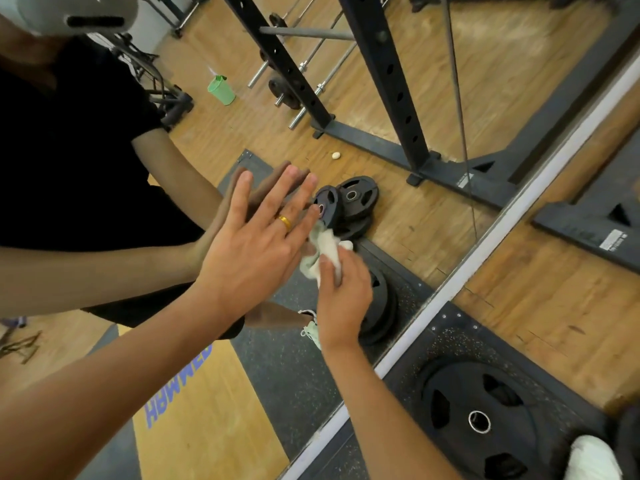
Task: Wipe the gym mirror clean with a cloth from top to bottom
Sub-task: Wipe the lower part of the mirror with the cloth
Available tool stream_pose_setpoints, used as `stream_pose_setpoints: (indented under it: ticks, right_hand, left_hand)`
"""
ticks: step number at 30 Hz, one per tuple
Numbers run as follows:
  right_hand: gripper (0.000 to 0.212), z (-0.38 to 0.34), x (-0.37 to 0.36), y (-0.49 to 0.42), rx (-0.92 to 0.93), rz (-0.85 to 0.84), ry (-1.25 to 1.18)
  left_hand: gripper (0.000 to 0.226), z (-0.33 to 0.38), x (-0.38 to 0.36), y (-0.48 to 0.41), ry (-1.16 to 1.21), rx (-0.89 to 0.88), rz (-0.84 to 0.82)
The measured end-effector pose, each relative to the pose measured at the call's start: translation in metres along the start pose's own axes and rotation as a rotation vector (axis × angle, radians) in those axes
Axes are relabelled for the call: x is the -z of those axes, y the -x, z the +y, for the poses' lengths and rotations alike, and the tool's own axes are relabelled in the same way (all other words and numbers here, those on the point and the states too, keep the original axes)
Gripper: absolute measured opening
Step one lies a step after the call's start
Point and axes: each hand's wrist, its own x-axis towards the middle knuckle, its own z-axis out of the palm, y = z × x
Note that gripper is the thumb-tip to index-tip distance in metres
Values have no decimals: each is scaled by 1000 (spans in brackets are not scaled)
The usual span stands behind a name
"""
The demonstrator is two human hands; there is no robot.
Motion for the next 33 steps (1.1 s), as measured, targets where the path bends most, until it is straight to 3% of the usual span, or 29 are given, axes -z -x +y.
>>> stream_pose_setpoints:
  ticks: [3, 9, 12, 19, 27, 33]
  right_hand:
    - [27, 8, 6, 1, 64, -44, 84]
    - [22, -2, -16, 0, -105, 188, -70]
    - [27, 1, -22, 8, -92, 211, -32]
    - [32, 2, -19, 10, 14, 203, 62]
    - [31, 7, -10, 13, 105, 89, 132]
    - [17, 22, -4, 44, 271, -168, 220]
  left_hand:
    - [57, -1, -1, 0, -29, -26, -1]
    - [48, -3, -2, 2, 43, -90, 105]
    - [48, 4, 2, 22, 116, -153, 156]
    - [57, -33, 20, 106, 26, -110, -1]
    - [70, -47, 14, 120, -209, -226, -133]
    - [71, -43, 15, 119, -247, -225, -154]
